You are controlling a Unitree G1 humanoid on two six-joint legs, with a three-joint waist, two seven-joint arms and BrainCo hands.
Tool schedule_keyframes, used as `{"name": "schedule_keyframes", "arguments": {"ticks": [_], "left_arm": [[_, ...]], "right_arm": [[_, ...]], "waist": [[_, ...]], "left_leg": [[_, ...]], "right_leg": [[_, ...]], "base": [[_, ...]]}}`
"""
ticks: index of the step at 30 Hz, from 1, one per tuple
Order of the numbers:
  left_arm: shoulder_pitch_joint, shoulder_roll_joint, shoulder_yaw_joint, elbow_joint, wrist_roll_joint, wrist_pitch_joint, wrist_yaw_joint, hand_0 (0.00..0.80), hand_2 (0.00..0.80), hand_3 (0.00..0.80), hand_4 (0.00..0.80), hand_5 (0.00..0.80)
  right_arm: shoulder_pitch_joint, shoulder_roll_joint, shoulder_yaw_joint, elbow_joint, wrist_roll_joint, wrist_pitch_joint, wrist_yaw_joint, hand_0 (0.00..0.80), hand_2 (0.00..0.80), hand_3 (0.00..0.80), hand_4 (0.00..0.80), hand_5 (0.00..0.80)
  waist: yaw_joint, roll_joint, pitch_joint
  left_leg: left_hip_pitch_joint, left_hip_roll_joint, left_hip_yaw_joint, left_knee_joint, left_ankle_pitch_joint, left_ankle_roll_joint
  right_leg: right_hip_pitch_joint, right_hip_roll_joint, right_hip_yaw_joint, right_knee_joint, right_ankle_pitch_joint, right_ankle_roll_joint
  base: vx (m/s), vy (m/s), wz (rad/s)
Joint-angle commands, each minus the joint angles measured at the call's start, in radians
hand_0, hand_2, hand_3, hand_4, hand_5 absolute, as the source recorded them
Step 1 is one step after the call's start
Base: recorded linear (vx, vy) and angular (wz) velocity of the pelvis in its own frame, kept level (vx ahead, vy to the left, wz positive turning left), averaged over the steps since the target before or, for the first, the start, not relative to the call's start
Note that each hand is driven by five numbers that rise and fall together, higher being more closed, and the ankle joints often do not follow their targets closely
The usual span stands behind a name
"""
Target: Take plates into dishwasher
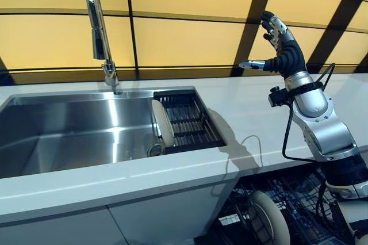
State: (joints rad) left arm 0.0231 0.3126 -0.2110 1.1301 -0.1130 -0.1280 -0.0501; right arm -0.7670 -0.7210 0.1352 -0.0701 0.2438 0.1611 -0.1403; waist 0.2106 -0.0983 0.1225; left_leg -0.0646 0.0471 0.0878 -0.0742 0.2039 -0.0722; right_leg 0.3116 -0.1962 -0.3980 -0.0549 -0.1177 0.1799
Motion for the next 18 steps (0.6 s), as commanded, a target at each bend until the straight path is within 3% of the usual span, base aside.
{"name": "schedule_keyframes", "arguments": {"ticks": [1, 5, 7, 8, 10, 11, 14, 15, 16, 18], "left_arm": [[-0.022, 0.011, -0.005, 0.035, -0.007, -0.011, -0.009, 0.0, 0.0, 0.0, 0.0, 0.0], [-0.027, 0.009, 0.007, 0.029, -0.003, -0.012, -0.019, 0.0, 0.0, 0.0, 0.0, 0.0], [-0.037, 0.009, -0.008, 0.022, 0.041, -0.012, -0.036, 0.0, 0.0, 0.0, 0.0, 0.0], [-0.038, 0.009, -0.009, 0.021, 0.043, -0.011, -0.037, 0.0, 0.0, 0.0, 0.0, 0.0], [-0.046, 0.012, -0.031, 0.009, 0.041, -0.007, -0.039, 0.0, 0.0, 0.0, 0.0, 0.0], [-0.05, 0.017, -0.039, -0.013, 0.022, 0.015, -0.031, 0.0, 0.0, 0.0, 0.0, 0.0], [-0.059, 0.02, -0.044, -0.024, 0.009, 0.031, -0.019, 0.0, 0.0, 0.0, 0.0, 0.0], [-0.068, 0.025, -0.044, -0.013, 0.016, 0.028, -0.015, 0.0, 0.0, 0.0, 0.0, 0.0], [-0.072, 0.027, -0.043, -0.01, 0.015, 0.028, -0.012, 0.0, 0.0, 0.0, 0.0, 0.0], [-0.08, 0.033, -0.033, -0.001, 0.023, 0.033, -0.008, 0.0, 0.0, 0.0, 0.0, 0.0]], "right_arm": [[-0.101, -0.018, 0.027, 0.038, -0.028, -0.049, -0.033, 0.0, 0.0, 0.0, 0.0, 0.0], [-0.095, -0.005, 0.025, 0.06, -0.041, -0.07, -0.034, 0.0, 0.0, 0.0, 0.0, 0.0], [-0.074, -0.011, 0.012, 0.073, -0.035, -0.079, -0.042, 0.0, 0.0, 0.0, 0.0, 0.0], [-0.073, -0.012, 0.011, 0.073, -0.036, -0.079, -0.043, 0.0, 0.0, 0.0, 0.0, 0.0], [-0.048, -0.023, 0.007, 0.075, -0.02, -0.083, -0.063, 0.0, 0.0, 0.0, 0.0, 0.0], [-0.039, -0.032, 0.01, 0.072, -0.005, -0.08, -0.074, 0.0, 0.0, 0.0, 0.0, 0.0], [-0.039, -0.056, -0.004, 0.077, 0.024, -0.068, -0.064, 0.0, 0.0, 0.0, 0.0, 0.0], [-0.051, -0.075, -0.015, 0.095, 0.055, -0.072, -0.067, 0.0, 0.0, 0.0, 0.0, 0.0], [-0.054, -0.078, -0.017, 0.1, 0.063, -0.076, -0.066, 0.0, 0.0, 0.0, 0.0, 0.0], [-0.058, -0.081, -0.019, 0.117, 0.07, -0.085, -0.077, 0.0, 0.0, 0.0, 0.0, 0.0]], "waist": [[0.031, 0.039, -0.034], [0.031, 0.035, -0.037], [0.025, 0.04, -0.042], [0.026, 0.042, -0.045], [0.007, 0.063, -0.045], [-0.03, 0.081, -0.035], [-0.064, 0.085, -0.031], [-0.076, 0.07, -0.027], [-0.08, 0.065, -0.025], [-0.105, 0.038, -0.017]], "left_leg": [[0.011, -0.022, 0.01, 0.056, -0.102, 0.051], [0.011, -0.06, -0.001, 0.076, -0.125, 0.083], [0.022, -0.106, -0.018, 0.075, -0.138, 0.128], [0.019, -0.105, -0.019, 0.076, -0.136, 0.131], [0.042, -0.119, -0.042, 0.078, -0.151, 0.156], [0.07, -0.113, -0.055, 0.073, -0.166, 0.163], [0.093, -0.107, -0.071, 0.059, -0.173, 0.157], [0.104, -0.111, -0.09, 0.055, -0.184, 0.144], [0.108, -0.112, -0.097, 0.054, -0.188, 0.141], [0.133, -0.121, -0.131, 0.055, -0.216, 0.122]], "right_leg": [[-0.092, -0.02, -0.018, 0.183, 0.057, -0.074], [-0.116, -0.095, 0.004, 0.303, 0.158, -0.052], [-0.147, -0.156, 0.076, 0.537, 0.281, -0.024], [-0.153, -0.154, 0.08, 0.544, 0.289, -0.024], [-0.225, -0.154, 0.166, 0.744, 0.34, -0.012], [-0.337, -0.115, 0.233, 0.83, 0.341, -0.028], [-0.41, -0.087, 0.24, 0.747, 0.312, -0.061], [-0.426, -0.089, 0.233, 0.618, 0.286, -0.071], [-0.425, -0.087, 0.23, 0.58, 0.282, -0.072], [-0.435, -0.066, 0.248, 0.375, 0.291, -0.065]], "base": [[0.103, 0.107, 0.2], [0.135, 0.191, 0.21], [0.178, 0.341, 0.31], [0.176, 0.297, 0.45], [0.197, 0.236, 0.67], [0.185, 0.17, 0.76], [0.201, -0.022, 0.93], [0.231, -0.193, 0.99], [0.265, -0.286, 0.77], [0.231, -0.262, 0.7]]}}
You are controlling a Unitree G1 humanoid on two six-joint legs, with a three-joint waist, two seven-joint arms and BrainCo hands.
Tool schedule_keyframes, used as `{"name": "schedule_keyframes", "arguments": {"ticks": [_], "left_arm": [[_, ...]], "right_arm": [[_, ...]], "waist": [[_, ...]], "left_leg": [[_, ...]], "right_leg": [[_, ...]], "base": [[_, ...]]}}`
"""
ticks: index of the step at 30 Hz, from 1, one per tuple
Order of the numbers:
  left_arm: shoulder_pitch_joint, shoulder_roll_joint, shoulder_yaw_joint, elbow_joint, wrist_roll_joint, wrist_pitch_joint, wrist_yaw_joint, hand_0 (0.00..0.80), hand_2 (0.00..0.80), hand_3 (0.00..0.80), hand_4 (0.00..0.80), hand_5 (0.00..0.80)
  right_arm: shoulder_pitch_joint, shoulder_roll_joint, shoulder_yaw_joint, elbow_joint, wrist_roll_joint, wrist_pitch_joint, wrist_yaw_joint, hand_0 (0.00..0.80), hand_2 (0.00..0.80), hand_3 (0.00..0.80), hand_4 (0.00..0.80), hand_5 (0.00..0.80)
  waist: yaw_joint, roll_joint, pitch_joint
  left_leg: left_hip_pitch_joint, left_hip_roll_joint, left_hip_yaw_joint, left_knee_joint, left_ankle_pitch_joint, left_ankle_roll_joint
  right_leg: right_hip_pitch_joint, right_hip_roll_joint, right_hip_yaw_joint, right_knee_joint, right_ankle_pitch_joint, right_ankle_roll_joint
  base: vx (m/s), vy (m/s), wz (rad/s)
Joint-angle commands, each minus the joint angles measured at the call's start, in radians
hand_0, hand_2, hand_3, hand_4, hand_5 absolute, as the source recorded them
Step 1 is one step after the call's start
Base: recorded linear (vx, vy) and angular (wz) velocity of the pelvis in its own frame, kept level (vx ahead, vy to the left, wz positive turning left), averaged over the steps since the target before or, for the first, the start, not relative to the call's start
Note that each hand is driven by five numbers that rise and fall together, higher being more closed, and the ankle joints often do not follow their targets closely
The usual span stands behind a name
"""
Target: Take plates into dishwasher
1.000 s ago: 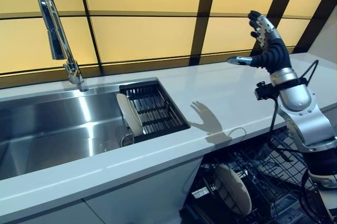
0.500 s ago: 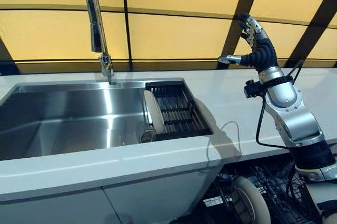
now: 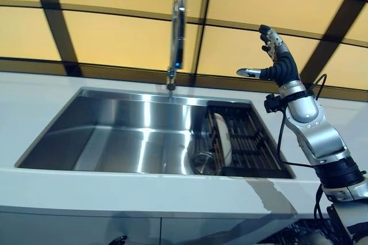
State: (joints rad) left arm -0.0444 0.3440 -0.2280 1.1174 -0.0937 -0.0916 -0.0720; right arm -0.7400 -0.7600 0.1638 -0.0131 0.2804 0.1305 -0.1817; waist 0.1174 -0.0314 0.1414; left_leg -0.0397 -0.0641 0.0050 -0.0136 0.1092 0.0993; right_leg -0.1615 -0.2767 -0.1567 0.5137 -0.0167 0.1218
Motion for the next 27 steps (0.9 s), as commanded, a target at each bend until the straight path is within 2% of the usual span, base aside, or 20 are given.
{"name": "schedule_keyframes", "arguments": {"ticks": [1, 2, 5, 7, 9, 10, 14, 17, 18, 19, 22, 27], "left_arm": [[-0.014, 0.004, -0.014, 0.012, 0.006, -0.002, 0.013, 0.0, 0.0, 0.0, 0.0, 0.0], [-0.014, 0.009, -0.009, 0.015, 0.015, 0.002, 0.011, 0.0, 0.0, 0.0, 0.0, 0.0], [-0.003, 0.011, -0.007, 0.021, 0.016, 0.009, 0.02, 0.0, 0.0, 0.0, 0.0, 0.0], [0.005, 0.014, -0.002, 0.022, 0.017, 0.008, 0.023, 0.0, 0.0, 0.0, 0.0, 0.0], [0.014, 0.024, 0.014, 0.034, 0.024, -0.002, 0.019, 0.0, 0.0, 0.0, 0.0, 0.0], [0.015, 0.026, 0.016, 0.04, 0.018, -0.007, 0.02, 0.0, 0.0, 0.0, 0.0, 0.0], [0.028, 0.028, 0.048, 0.023, -0.003, 0.002, -0.007, 0.0, 0.0, 0.0, 0.0, 0.0], [0.043, 0.009, 0.041, 0.007, -0.005, -0.008, -0.012, 0.0, 0.0, 0.0, 0.0, 0.0], [0.044, 0.005, 0.04, 0.004, -0.003, -0.008, -0.014, 0.0, 0.0, 0.0, 0.0, 0.0], [0.047, -0.008, 0.03, -0.006, 0.019, -0.011, -0.022, 0.0, 0.0, 0.0, 0.0, 0.0], [0.055, -0.017, 0.002, -0.007, 0.034, -0.039, -0.016, 0.0, 0.0, 0.0, 0.0, 0.0], [0.043, -0.009, 0.004, -0.034, 0.0, -0.027, 0.003, 0.0, 0.0, 0.0, 0.0, 0.0]], "right_arm": [[-0.083, -0.043, -0.048, 0.063, 0.033, -0.058, -0.039, 0.0, 0.0, 0.0, 0.0, 0.0], [-0.074, -0.042, -0.048, 0.064, 0.03, -0.062, -0.05, 0.0, 0.0, 0.0, 0.0, 0.0], [-0.057, -0.043, -0.058, 0.042, 0.015, -0.051, -0.067, 0.0, 0.0, 0.0, 0.0, 0.0], [-0.059, -0.045, -0.063, 0.032, 0.011, -0.042, -0.076, 0.0, 0.0, 0.0, 0.0, 0.0], [-0.06, -0.06, -0.066, 0.038, 0.017, -0.05, -0.075, 0.0, 0.0, 0.0, 0.0, 0.0], [-0.062, -0.065, -0.065, 0.038, 0.023, -0.049, -0.075, 0.0, 0.0, 0.0, 0.0, 0.0], [-0.059, -0.088, -0.071, 0.038, 0.033, -0.041, -0.064, 0.0, 0.0, 0.0, 0.0, 0.0], [-0.064, -0.101, -0.065, 0.042, 0.041, -0.036, -0.065, 0.0, 0.0, 0.0, 0.0, 0.0], [-0.064, -0.103, -0.064, 0.041, 0.041, -0.031, -0.066, 0.0, 0.0, 0.0, 0.0, 0.0], [-0.061, -0.114, -0.068, 0.033, 0.031, -0.017, -0.072, 0.0, 0.0, 0.0, 0.0, 0.0], [-0.058, -0.132, -0.065, 0.03, 0.014, -0.009, -0.07, 0.0, 0.0, 0.0, 0.0, 0.0], [-0.079, -0.154, -0.042, 0.04, -0.015, 0.025, -0.02, 0.0, 0.0, 0.0, 0.0, 0.0]], "waist": [[-0.018, -0.033, -0.033], [-0.047, -0.044, -0.028], [-0.086, -0.039, -0.013], [-0.09, -0.044, -0.008], [-0.09, -0.063, -0.013], [-0.088, -0.067, -0.016], [-0.071, -0.073, -0.04], [-0.065, -0.074, -0.053], [-0.065, -0.075, -0.053], [-0.065, -0.078, -0.056], [-0.069, -0.075, -0.058], [-0.08, -0.06, -0.064]], "left_leg": [[0.114, -0.011, -0.058, -0.006, -0.128, -0.052], [0.138, -0.015, -0.101, -0.004, -0.154, -0.06], [0.178, -0.013, -0.186, -0.01, -0.173, -0.055], [0.185, -0.012, -0.215, -0.006, -0.181, -0.051], [0.18, -0.021, -0.248, 0.005, -0.184, -0.05], [0.177, -0.02, -0.252, 0.008, -0.186, -0.052], [0.186, 0.039, -0.228, -0.007, -0.169, -0.102], [0.191, 0.072, -0.177, -0.005, -0.171, -0.133], [0.19, 0.076, -0.161, 0.0, -0.174, -0.137], [0.18, 0.084, -0.113, 0.012, -0.175, -0.145], [0.174, 0.094, -0.068, 0.013, -0.171, -0.155], [0.188, 0.099, -0.058, -0.029, -0.149, -0.158]], "right_leg": [[0.037, 0.022, 0.016, -0.23, 0.192, -0.005], [0.026, 0.057, 0.067, -0.364, 0.204, 0.005], [-0.025, 0.112, 0.13, -0.445, 0.222, 0.015], [-0.035, 0.119, 0.149, -0.435, 0.225, 0.018], [-0.005, 0.126, 0.18, -0.446, 0.219, 0.02], [0.006, 0.125, 0.183, -0.448, 0.214, 0.022], [0.094, 0.128, 0.143, -0.483, 0.168, 0.013], [0.143, 0.13, 0.109, -0.521, 0.151, 0.002], [0.15, 0.129, 0.099, -0.527, 0.149, 0.001], [0.173, 0.122, 0.071, -0.548, 0.148, -0.001], [0.184, 0.126, 0.042, -0.571, 0.153, -0.003], [0.176, 0.141, 0.043, -0.575, 0.158, -0.008]], "base": [[0.311, -0.287, 0.73], [0.339, -0.262, 0.78], [0.315, -0.209, 0.9], [0.162, -0.183, 0.23], [0.113, -0.267, 0.14], [0.128, -0.303, 0.05], [0.096, -0.231, 0.32], [0.063, -0.125, 0.43], [0.034, -0.13, 0.45], [0.015, -0.106, 0.25], [0.016, -0.075, 0.22], [0.012, -0.006, 0.09]]}}
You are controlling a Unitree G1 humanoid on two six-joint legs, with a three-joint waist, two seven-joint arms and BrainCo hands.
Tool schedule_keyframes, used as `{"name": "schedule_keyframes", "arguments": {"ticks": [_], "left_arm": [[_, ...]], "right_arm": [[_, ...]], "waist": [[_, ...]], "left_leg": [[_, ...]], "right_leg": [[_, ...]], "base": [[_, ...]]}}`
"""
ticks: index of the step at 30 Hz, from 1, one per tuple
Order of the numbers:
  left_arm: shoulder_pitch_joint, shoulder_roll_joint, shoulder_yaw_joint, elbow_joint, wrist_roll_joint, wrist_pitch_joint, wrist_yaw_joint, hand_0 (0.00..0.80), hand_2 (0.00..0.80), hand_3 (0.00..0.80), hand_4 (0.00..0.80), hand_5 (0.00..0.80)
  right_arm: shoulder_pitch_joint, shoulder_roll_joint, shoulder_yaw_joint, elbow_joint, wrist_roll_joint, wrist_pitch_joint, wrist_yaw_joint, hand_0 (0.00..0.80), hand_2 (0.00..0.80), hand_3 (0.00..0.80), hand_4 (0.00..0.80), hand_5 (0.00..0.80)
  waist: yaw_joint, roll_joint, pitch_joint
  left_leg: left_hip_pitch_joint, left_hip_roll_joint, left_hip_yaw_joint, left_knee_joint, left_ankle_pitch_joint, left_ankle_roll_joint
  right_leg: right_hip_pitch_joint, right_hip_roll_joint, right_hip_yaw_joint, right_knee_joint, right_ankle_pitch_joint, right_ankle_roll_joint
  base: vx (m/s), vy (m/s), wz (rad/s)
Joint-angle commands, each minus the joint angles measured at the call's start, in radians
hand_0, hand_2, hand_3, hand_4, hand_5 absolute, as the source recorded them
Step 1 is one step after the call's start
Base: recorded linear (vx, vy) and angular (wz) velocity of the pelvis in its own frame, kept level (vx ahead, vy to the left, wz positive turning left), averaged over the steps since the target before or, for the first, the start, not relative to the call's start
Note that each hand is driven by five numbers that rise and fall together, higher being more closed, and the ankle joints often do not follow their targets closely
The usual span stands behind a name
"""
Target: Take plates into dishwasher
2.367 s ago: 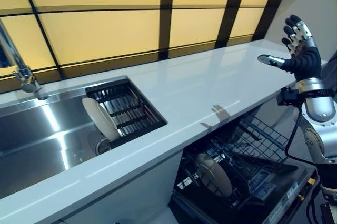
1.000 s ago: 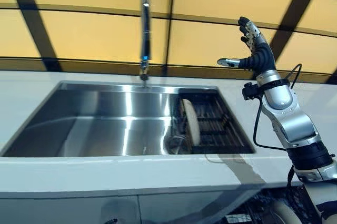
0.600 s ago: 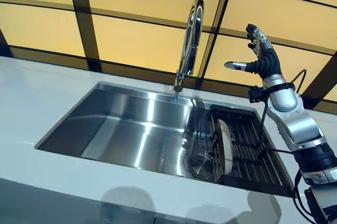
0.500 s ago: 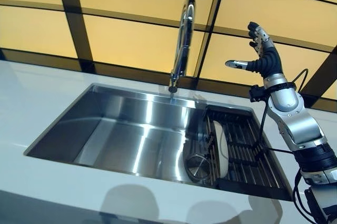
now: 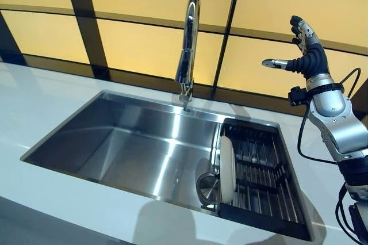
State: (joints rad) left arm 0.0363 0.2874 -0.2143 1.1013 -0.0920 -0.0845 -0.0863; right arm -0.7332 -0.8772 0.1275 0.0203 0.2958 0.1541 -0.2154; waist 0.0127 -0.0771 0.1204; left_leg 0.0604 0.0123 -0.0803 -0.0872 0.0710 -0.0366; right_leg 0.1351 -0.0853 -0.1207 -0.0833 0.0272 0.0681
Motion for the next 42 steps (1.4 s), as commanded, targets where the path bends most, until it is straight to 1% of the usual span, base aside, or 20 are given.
{"name": "schedule_keyframes", "arguments": {"ticks": [1, 4, 6, 8, 9, 10, 11, 13, 15, 17, 18, 23, 25, 27, 28, 31, 33, 35, 39, 42], "left_arm": [[-0.041, 0.054, -0.007, -0.029, -0.001, -0.021, 0.019, 0.0, 0.0, 0.0, 0.0, 0.0], [-0.049, 0.059, -0.009, -0.021, -0.007, -0.016, 0.027, 0.0, 0.0, 0.0, 0.0, 0.0], [-0.051, 0.065, -0.008, -0.011, -0.016, -0.01, 0.028, 0.0, 0.0, 0.0, 0.0, 0.0], [-0.051, 0.066, -0.008, -0.007, -0.017, -0.002, 0.028, 0.0, 0.0, 0.0, 0.0, 0.0], [-0.049, 0.067, -0.005, -0.001, -0.016, -0.005, 0.027, 0.0, 0.0, 0.0, 0.0, 0.0], [-0.049, 0.067, -0.005, 0.0, -0.017, -0.005, 0.027, 0.0, 0.0, 0.0, 0.0, 0.0], [-0.047, 0.07, -0.005, 0.003, -0.02, -0.007, 0.026, 0.0, 0.0, 0.0, 0.0, 0.0], [-0.038, 0.07, -0.003, 0.005, -0.024, -0.012, 0.027, 0.0, 0.0, 0.0, 0.0, 0.0], [-0.033, 0.072, -0.003, -0.001, -0.027, -0.012, 0.03, 0.0, 0.0, 0.0, 0.0, 0.0], [-0.029, 0.078, -0.002, -0.009, -0.028, -0.01, 0.032, 0.0, 0.0, 0.0, 0.0, 0.0], [-0.026, 0.082, 0.0, -0.014, -0.032, -0.008, 0.033, 0.0, 0.0, 0.0, 0.0, 0.0], [-0.01, 0.094, 0.004, -0.032, -0.039, -0.008, 0.039, 0.0, 0.0, 0.0, 0.0, 0.0], [-0.008, 0.098, 0.005, -0.038, -0.039, -0.001, 0.04, 0.0, 0.0, 0.0, 0.0, 0.0], [-0.002, 0.104, 0.005, -0.036, -0.041, -0.004, 0.041, 0.0, 0.0, 0.0, 0.0, 0.0], [0.001, 0.104, 0.005, -0.04, -0.041, -0.001, 0.043, 0.0, 0.0, 0.0, 0.0, 0.0], [0.005, 0.11, 0.001, -0.044, -0.046, 0.005, 0.045, 0.0, 0.0, 0.0, 0.0, 0.0], [0.007, 0.11, 0.001, -0.046, -0.049, 0.005, 0.044, 0.0, 0.0, 0.0, 0.0, 0.0], [0.011, 0.111, -0.001, -0.053, -0.056, 0.014, 0.044, 0.0, 0.0, 0.0, 0.0, 0.0], [0.025, 0.103, -0.005, -0.06, -0.056, 0.02, 0.051, 0.0, 0.0, 0.0, 0.0, 0.0], [0.034, 0.094, -0.005, -0.066, -0.053, 0.023, 0.055, 0.0, 0.0, 0.0, 0.0, 0.0]], "right_arm": [[-0.091, -0.057, 0.002, 0.015, -0.045, 0.008, 0.038, 0.0, 0.0, 0.0, 0.0, 0.0], [-0.102, -0.085, 0.02, 0.03, -0.061, -0.008, 0.059, 0.0, 0.0, 0.0, 0.0, 0.0], [-0.125, -0.124, 0.054, 0.032, -0.102, -0.054, 0.122, 0.0, 0.0, 0.0, 0.0, 0.0], [-0.143, -0.154, 0.081, 0.024, -0.142, -0.065, 0.17, 0.0, 0.0, 0.0, 0.0, 0.0], [-0.157, -0.173, 0.103, 0.026, -0.188, -0.104, 0.199, 0.0, 0.0, 0.0, 0.0, 0.0], [-0.162, -0.179, 0.109, 0.027, -0.187, -0.111, 0.199, 0.0, 0.0, 0.0, 0.0, 0.0], [-0.178, -0.206, 0.135, 0.025, -0.223, -0.137, 0.23, 0.0, 0.0, 0.0, 0.0, 0.0], [-0.222, -0.265, 0.194, 0.024, -0.312, -0.218, 0.291, 0.0, 0.0, 0.0, 0.0, 0.0], [-0.257, -0.321, 0.237, 0.012, -0.351, -0.287, 0.33, 0.0, 0.0, 0.0, 0.0, 0.0], [-0.296, -0.365, 0.278, 0.015, -0.364, -0.312, 0.353, 0.0, 0.0, 0.0, 0.0, 0.0], [-0.33, -0.391, 0.312, 0.021, -0.387, -0.336, 0.359, 0.0, 0.0, 0.0, 0.0, 0.0], [-0.458, -0.448, 0.418, 0.028, -0.442, -0.391, 0.364, 0.0, 0.0, 0.0, 0.0, 0.0], [-0.515, -0.464, 0.466, 0.035, -0.54, -0.438, 0.343, 0.0, 0.0, 0.0, 0.0, 0.0], [-0.598, -0.483, 0.543, 0.034, -0.647, -0.494, 0.315, 0.0, 0.0, 0.0, 0.0, 0.0], [-0.662, -0.493, 0.607, 0.029, -0.699, -0.522, 0.3, 0.0, 0.0, 0.0, 0.0, 0.0], [-0.78, -0.511, 0.719, -0.018, -0.787, -0.58, 0.295, 0.0, 0.0, 0.0, 0.0, 0.0], [-0.848, -0.517, 0.781, -0.049, -0.795, -0.599, 0.303, 0.0, 0.0, 0.0, 0.0, 0.0], [-0.988, -0.518, 0.908, -0.125, -0.779, -0.658, 0.37, 0.0, 0.0, 0.0, 0.0, 0.0], [-1.124, -0.503, 1.046, -0.222, -0.656, -0.673, 0.505, 0.0, 0.0, 0.0, 0.0, 0.0], [-1.146, -0.477, 1.077, -0.261, -0.588, -0.663, 0.569, 0.0, 0.0, 0.0, 0.0, 0.0]], "waist": [[0.023, -0.012, -0.045], [0.017, -0.011, -0.047], [0.014, -0.01, -0.049], [0.014, -0.012, -0.049], [0.014, -0.014, -0.049], [0.014, -0.014, -0.05], [0.016, -0.016, -0.051], [0.019, -0.022, -0.054], [0.022, -0.028, -0.054], [0.026, -0.036, -0.054], [0.028, -0.036, -0.055], [0.037, -0.053, -0.055], [0.04, -0.059, -0.058], [0.044, -0.068, -0.065], [0.045, -0.071, -0.068], [0.048, -0.083, -0.078], [0.048, -0.084, -0.081], [0.05, -0.091, -0.092], [0.056, -0.097, -0.107], [0.065, -0.095, -0.11]], "left_leg": [[0.083, 0.022, 0.027, 0.04, -0.104, -0.022], [0.082, 0.023, 0.028, 0.03, -0.094, -0.025], [0.083, 0.026, 0.034, 0.019, -0.086, -0.026], [0.084, 0.027, 0.037, 0.018, -0.086, -0.027], [0.085, 0.03, 0.039, 0.017, -0.086, -0.028], [0.086, 0.03, 0.04, 0.017, -0.086, -0.028], [0.086, 0.033, 0.042, 0.016, -0.085, -0.03], [0.088, 0.037, 0.048, 0.014, -0.084, -0.033], [0.088, 0.041, 0.052, 0.015, -0.083, -0.036], [0.087, 0.045, 0.054, 0.014, -0.081, -0.038], [0.095, 0.051, 0.057, 0.01, -0.091, -0.041], [0.093, 0.056, 0.065, 0.008, -0.086, -0.046], [0.093, 0.056, 0.067, 0.008, -0.086, -0.045], [0.09, 0.057, 0.07, 0.007, -0.084, -0.046], [0.088, 0.058, 0.074, 0.007, -0.083, -0.047], [0.082, 0.06, 0.079, 0.006, -0.081, -0.047], [0.082, 0.061, 0.081, 0.006, -0.08, -0.047], [0.082, 0.062, 0.087, 0.006, -0.08, -0.046], [0.083, 0.065, 0.09, 0.004, -0.079, -0.048], [0.081, 0.066, 0.089, 0.003, -0.077, -0.049]], "right_leg": [[-0.121, -0.048, 0.01, 0.024, 0.112, 0.045], [-0.127, -0.044, 0.009, 0.027, 0.111, 0.043], [-0.129, -0.041, 0.005, 0.027, 0.109, 0.044], [-0.127, -0.04, 0.003, 0.027, 0.107, 0.044], [-0.126, -0.039, 0.002, 0.027, 0.106, 0.044], [-0.126, -0.039, 0.001, 0.027, 0.106, 0.044], [-0.123, -0.038, -0.001, 0.027, 0.104, 0.044], [-0.117, -0.036, -0.005, 0.025, 0.1, 0.043], [-0.109, -0.035, -0.011, 0.024, 0.097, 0.043], [-0.103, -0.033, -0.015, 0.022, 0.095, 0.043], [-0.092, -0.027, -0.017, 0.017, 0.086, 0.045], [-0.079, -0.02, -0.019, 0.012, 0.082, 0.044], [-0.076, -0.019, -0.019, 0.01, 0.08, 0.043], [-0.073, -0.017, -0.019, 0.008, 0.078, 0.045], [-0.072, -0.015, -0.019, 0.007, 0.076, 0.045], [-0.07, -0.012, -0.018, 0.005, 0.073, 0.046], [-0.069, -0.01, -0.018, 0.004, 0.072, 0.045], [-0.062, -0.007, -0.018, 0.003, 0.068, 0.045], [-0.054, -0.003, -0.02, 0.002, 0.062, 0.043], [-0.048, -0.003, -0.023, 0.001, 0.058, 0.042]], "base": [[-0.018, -0.001, 0.03], [0.0, 0.0, 0.0], [0.0, 0.0, 0.0], [0.0, 0.0, 0.0], [0.0, 0.0, 0.0], [0.0, 0.0, 0.0], [0.0, 0.0, 0.0], [0.0, 0.0, 0.0], [0.0, 0.0, 0.0], [0.018, -0.008, 0.0], [0.034, -0.017, 0.0], [0.007, -0.002, 0.0], [0.0, 0.0, 0.0], [0.0, 0.0, 0.0], [0.0, 0.0, 0.0], [0.0, 0.0, 0.0], [0.0, 0.0, 0.0], [0.0, 0.0, 0.0], [0.0, 0.0, 0.0], [0.012, 0.033, 0.0]]}}
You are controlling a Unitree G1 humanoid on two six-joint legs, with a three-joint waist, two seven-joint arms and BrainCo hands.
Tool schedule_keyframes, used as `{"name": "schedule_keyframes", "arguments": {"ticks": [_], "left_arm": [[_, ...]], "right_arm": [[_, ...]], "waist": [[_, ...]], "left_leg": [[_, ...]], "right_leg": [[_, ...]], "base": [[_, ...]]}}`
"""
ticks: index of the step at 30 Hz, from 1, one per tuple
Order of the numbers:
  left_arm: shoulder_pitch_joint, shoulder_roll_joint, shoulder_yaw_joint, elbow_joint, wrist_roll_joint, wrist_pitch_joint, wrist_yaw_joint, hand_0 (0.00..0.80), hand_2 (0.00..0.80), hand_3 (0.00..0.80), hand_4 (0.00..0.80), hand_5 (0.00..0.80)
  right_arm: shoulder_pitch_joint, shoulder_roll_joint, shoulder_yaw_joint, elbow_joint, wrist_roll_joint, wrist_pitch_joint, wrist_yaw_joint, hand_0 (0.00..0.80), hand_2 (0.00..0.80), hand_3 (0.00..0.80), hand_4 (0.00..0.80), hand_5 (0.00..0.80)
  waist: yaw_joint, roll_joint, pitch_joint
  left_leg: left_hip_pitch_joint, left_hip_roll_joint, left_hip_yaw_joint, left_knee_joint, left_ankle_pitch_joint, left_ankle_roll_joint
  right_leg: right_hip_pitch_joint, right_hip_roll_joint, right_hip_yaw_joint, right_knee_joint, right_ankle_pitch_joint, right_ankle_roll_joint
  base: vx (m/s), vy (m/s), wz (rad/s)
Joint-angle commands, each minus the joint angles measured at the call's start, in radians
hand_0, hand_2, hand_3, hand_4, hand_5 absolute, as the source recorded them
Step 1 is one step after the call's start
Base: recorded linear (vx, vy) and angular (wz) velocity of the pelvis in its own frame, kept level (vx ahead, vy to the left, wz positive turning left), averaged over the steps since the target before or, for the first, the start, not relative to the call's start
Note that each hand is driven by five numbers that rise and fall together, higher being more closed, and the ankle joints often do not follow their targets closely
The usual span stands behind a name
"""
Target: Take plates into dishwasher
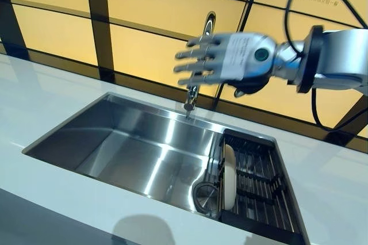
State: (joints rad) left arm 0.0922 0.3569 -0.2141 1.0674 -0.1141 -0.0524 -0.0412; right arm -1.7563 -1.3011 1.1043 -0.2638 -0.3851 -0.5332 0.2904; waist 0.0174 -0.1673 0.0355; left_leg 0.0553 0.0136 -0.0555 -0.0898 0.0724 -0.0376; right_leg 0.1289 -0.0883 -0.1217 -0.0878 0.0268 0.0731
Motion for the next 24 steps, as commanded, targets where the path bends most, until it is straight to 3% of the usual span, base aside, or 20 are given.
{"name": "schedule_keyframes", "arguments": {"ticks": [1, 6, 12, 24], "left_arm": [[-0.02, 0.021, -0.007, -0.033, -0.031, -0.008, 0.009, 0.0, 0.0, 0.0, 0.0, 0.0], [-0.023, 0.006, -0.011, -0.028, -0.021, -0.006, 0.008, 0.0, 0.0, 0.0, 0.0, 0.0], [-0.033, 0.007, -0.014, -0.009, -0.011, -0.014, 0.0, 0.0, 0.0, 0.0, 0.0, 0.0], [-0.044, -0.007, -0.012, -0.003, -0.016, -0.024, 0.0, 0.0, 0.0, 0.0, 0.0, 0.0]], "right_arm": [[-0.118, -0.042, 0.099, 0.019, 0.111, 0.02, 0.088, 0.0, 0.0, 0.0, 0.0, 0.0], [0.038, 0.028, -0.007, 0.017, 0.137, 0.015, 0.228, 0.0, 0.0, 0.0, 0.0, 0.0], [0.176, 0.065, -0.073, 0.059, 0.065, 0.01, 0.242, 0.0, 0.0, 0.0, 0.0, 0.0], [0.361, 0.051, -0.141, 0.062, 0.058, -0.032, 0.296, 0.0, 0.0, 0.0, 0.0, 0.0]], "waist": [[0.065, -0.003, -0.026], [0.093, 0.006, -0.019], [0.11, 0.009, -0.006], [0.103, 0.022, 0.001]], "left_leg": [[0.087, 0.064, 0.062, 0.005, -0.077, -0.049], [0.081, 0.063, 0.05, 0.007, -0.072, -0.049], [0.076, 0.061, 0.042, 0.011, -0.069, -0.05], [0.075, 0.063, 0.048, 0.012, -0.065, -0.05]], "right_leg": [[-0.04, 0.0, -0.023, 0.005, 0.057, 0.036], [-0.025, -0.006, -0.036, 0.002, 0.049, 0.033], [-0.017, -0.007, -0.045, 0.001, 0.044, 0.028], [-0.012, -0.006, -0.038, 0.001, 0.039, 0.026]], "base": [[0.011, 0.045, 0.02], [0.01, 0.031, 0.02], [-0.009, -0.002, 0.05], [-0.002, 0.0, 0.0]]}}
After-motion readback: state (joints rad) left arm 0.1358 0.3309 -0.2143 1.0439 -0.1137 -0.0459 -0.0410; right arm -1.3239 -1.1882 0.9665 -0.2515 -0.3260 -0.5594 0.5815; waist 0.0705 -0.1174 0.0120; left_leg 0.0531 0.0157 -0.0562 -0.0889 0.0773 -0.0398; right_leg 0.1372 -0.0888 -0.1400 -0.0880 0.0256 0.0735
